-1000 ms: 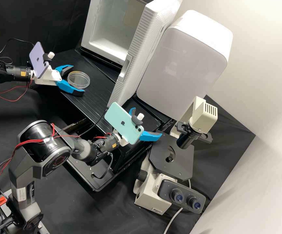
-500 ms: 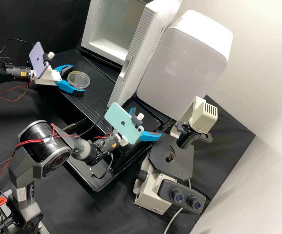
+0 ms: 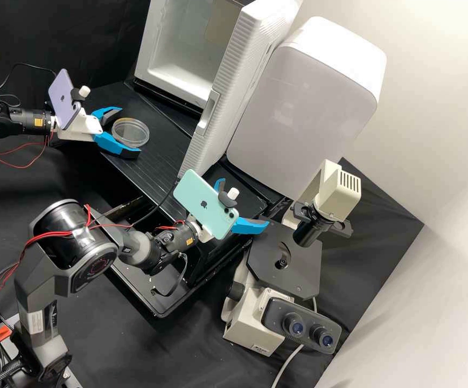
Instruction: Place the petri dish in the incubator
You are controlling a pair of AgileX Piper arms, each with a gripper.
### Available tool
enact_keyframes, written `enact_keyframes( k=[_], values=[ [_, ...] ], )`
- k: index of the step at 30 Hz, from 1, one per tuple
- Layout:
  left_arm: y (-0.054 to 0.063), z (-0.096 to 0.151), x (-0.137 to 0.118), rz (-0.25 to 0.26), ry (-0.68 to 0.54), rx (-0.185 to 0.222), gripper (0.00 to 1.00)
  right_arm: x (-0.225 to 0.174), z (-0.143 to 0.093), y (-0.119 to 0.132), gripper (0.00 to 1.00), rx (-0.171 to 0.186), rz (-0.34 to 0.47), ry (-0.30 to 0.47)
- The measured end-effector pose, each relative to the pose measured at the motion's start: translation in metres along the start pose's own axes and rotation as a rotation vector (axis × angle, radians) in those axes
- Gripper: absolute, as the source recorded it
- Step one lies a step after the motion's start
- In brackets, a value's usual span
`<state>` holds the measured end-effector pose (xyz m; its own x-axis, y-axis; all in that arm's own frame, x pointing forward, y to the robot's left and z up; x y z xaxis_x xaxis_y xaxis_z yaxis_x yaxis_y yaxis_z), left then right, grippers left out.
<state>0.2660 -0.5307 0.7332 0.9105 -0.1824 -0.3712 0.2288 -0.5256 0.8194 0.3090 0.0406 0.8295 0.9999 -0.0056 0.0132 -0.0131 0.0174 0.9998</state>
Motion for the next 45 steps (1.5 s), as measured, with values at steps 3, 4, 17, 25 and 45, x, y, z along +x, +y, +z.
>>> enact_keyframes(
  k=[3,4,17,25,45],
  values=[
    [0.0000,0.0000,0.0000,0.000,0.000,0.000,0.00,0.0000,0.0000,0.0000,1.00,0.000,0.000,0.000],
    [0.0000,0.0000,0.0000,0.000,0.000,0.000,0.00,0.0000,0.0000,0.0000,1.00,0.000,0.000,0.000],
    [0.0002,-0.0007,0.0000,0.003,0.011,-0.011,0.00,0.0000,0.0000,0.0000,1.00,0.000,0.000,0.000],
    [0.0000,-0.0003,0.0000,0.004,0.017,-0.012,0.00,0.0000,0.0000,0.0000,1.00,0.000,0.000,0.000],
    [-0.0017,0.0006,-0.0018,0.009,0.013,-0.014,0.00,0.0000,0.0000,0.0000,1.00,0.000,0.000,0.000]
  ],
)
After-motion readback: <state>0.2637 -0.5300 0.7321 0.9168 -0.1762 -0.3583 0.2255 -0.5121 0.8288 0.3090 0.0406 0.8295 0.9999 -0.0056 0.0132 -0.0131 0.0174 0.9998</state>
